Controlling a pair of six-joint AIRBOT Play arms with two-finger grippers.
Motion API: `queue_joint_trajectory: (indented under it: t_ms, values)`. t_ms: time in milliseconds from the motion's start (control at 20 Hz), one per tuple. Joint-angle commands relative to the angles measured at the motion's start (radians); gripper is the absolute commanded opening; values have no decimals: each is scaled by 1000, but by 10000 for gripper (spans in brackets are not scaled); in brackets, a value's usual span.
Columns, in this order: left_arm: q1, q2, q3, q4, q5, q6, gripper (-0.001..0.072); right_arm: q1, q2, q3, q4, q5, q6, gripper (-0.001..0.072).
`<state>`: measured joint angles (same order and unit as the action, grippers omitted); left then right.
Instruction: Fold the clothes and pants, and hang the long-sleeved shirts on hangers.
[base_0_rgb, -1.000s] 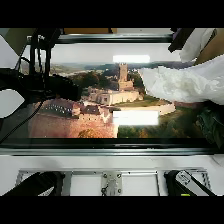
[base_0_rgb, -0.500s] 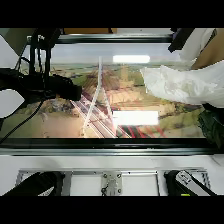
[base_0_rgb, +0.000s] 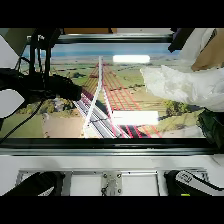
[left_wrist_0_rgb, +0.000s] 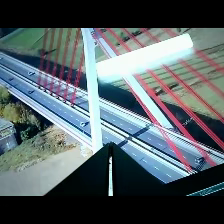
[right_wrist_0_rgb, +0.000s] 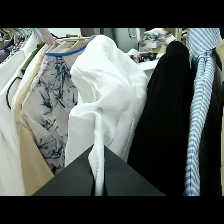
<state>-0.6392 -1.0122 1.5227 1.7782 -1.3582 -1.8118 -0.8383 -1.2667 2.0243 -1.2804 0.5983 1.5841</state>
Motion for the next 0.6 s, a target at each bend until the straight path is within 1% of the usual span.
queue_joint_trajectory:
  t_ms: [0, 200, 350, 550]
  values:
    - [1, -1, 0, -1, 0, 1, 11, 0, -41, 1, -28, -64, 17, 2]
    - [1, -1, 0, -2, 0, 1, 10, 0, -75, 5, -54, -140, 17, 3]
    - [0, -1, 0, -2, 1, 1, 10, 1, -101, 32, -79, -143, 17, 3]
    - [-17, -1, 0, -1, 5, -2, 10, -5, -101, 32, -208, -156, 18, 2]
